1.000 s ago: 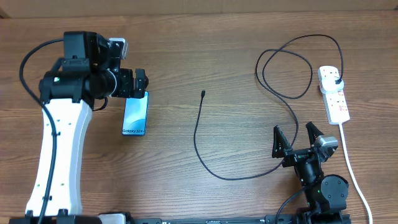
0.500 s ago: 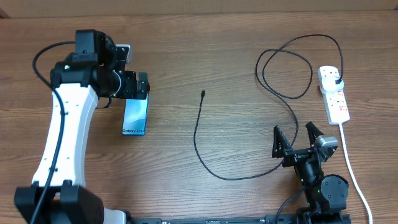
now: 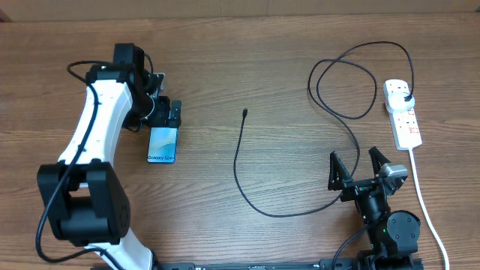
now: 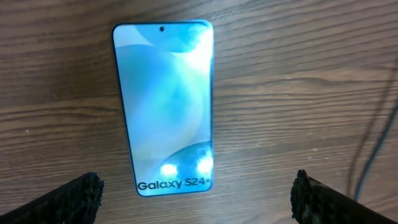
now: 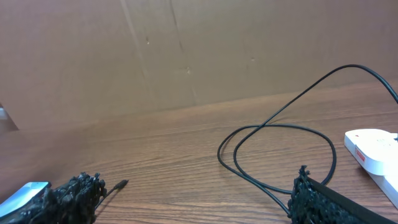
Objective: Plug charger to phone and switch on socket
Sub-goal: 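Move the left gripper forward over the phone and lower it, then close the left gripper on the phone's sides and grip it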
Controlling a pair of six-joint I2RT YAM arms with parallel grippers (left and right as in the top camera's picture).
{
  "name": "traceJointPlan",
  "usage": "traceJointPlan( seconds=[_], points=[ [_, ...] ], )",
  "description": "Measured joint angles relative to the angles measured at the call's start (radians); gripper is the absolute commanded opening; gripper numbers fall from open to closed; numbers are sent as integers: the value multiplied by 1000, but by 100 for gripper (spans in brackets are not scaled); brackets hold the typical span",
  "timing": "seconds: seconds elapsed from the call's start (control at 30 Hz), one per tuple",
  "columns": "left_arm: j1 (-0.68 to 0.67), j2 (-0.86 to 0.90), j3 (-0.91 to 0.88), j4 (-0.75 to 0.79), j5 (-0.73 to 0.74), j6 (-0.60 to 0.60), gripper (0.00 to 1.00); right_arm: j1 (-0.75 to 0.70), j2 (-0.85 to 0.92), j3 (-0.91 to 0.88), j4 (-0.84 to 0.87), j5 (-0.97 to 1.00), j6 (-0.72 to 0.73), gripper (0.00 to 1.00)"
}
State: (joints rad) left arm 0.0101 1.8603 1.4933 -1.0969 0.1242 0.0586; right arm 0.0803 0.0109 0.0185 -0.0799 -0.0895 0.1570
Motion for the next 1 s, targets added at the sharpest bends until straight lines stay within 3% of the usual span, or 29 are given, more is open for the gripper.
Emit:
traceJointPlan(
  seconds=[0.6,1.0],
  points=[
    [-11,166,0,34,-63,27,100,0,0,0,0,0,0,100],
    [-48,175,1,73,-94,27,99,0,0,0,0,0,0,100]
  ],
)
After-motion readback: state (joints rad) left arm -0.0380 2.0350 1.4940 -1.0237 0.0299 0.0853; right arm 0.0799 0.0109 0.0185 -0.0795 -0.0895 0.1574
